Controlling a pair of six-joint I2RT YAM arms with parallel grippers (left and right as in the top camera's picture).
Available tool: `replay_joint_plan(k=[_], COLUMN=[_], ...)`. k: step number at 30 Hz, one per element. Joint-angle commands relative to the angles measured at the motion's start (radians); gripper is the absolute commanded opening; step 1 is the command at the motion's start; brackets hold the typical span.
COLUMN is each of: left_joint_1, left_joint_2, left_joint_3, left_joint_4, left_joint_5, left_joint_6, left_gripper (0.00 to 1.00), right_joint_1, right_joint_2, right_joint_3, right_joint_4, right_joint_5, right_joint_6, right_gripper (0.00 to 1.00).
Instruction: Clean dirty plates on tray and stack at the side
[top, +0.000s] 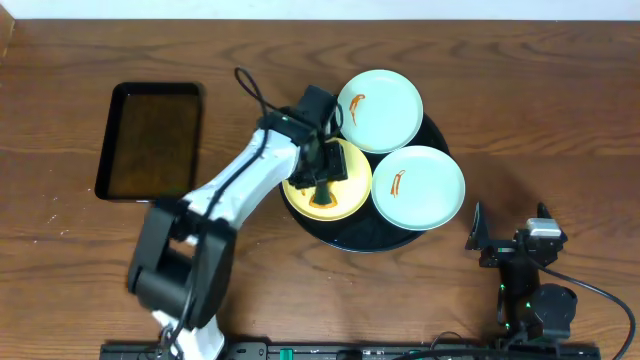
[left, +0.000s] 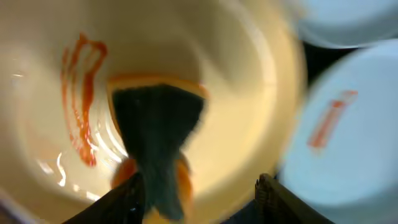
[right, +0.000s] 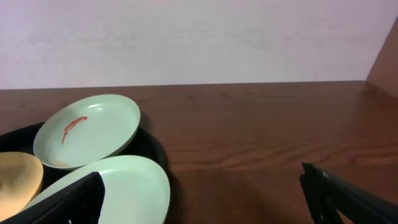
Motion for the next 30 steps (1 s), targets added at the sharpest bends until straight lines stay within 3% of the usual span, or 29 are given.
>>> replay_joint_plan(k=[1, 3, 7, 11, 14, 20, 25, 28, 30], left_joint_1=[0.035, 0.06, 0.137, 0.211, 0.262, 0.364, 0.37, 0.37, 0.37], left_joint_2=[-0.214, -0.283, -0.43, -0.497, -0.502, -0.5, -0.5, -0.5, -0.5], left_joint_3=[0.05, 0.05, 0.05, 0.05, 0.05, 0.05, 0.05, 0.05, 0.05], left_joint_4=[-0.004, -0.018, -0.13, -0.257, -0.283, -0.306, -0.335, -0.351, -0.364], left_joint_5=[0.015, -0.026, -0.211, -0.317, -0.32, -0.208, -0.204, -0.204, -0.205], left_joint_6=[0.052, 0.057, 0.056, 0.056, 0.055, 0.055, 0.055, 0.056, 0.056], left_gripper=[0.58, 0.58, 0.75, 0.77, 0.79, 0.79, 0.79, 0.79, 0.79], right_joint_1=[-0.015, -0.015, -0.015, -0.015, -0.015, -0.015, -0.004, 0.044, 0.073], right_joint_2=[-0.004, -0.004, -0.004, 0.017, 0.089, 0.52, 1.063, 1.308, 1.422], right_joint_3=[-0.002, -0.002, -0.002, 0.012, 0.084, 0.474, 1.026, 1.312, 1.429], right_joint_4=[0.027, 0.068, 0.282, 0.541, 0.532, 0.269, -0.126, -0.407, -0.492], right_joint_5=[-0.029, -0.043, -0.265, -0.437, -0.485, -0.724, -1.065, -1.089, -1.086], right_joint_6=[0.073, 0.105, 0.201, 0.188, 0.158, -0.021, -0.053, -0.062, -0.06], right_gripper=[0.99, 0.99, 0.99, 0.99, 0.99, 0.99, 0.99, 0.99, 0.99])
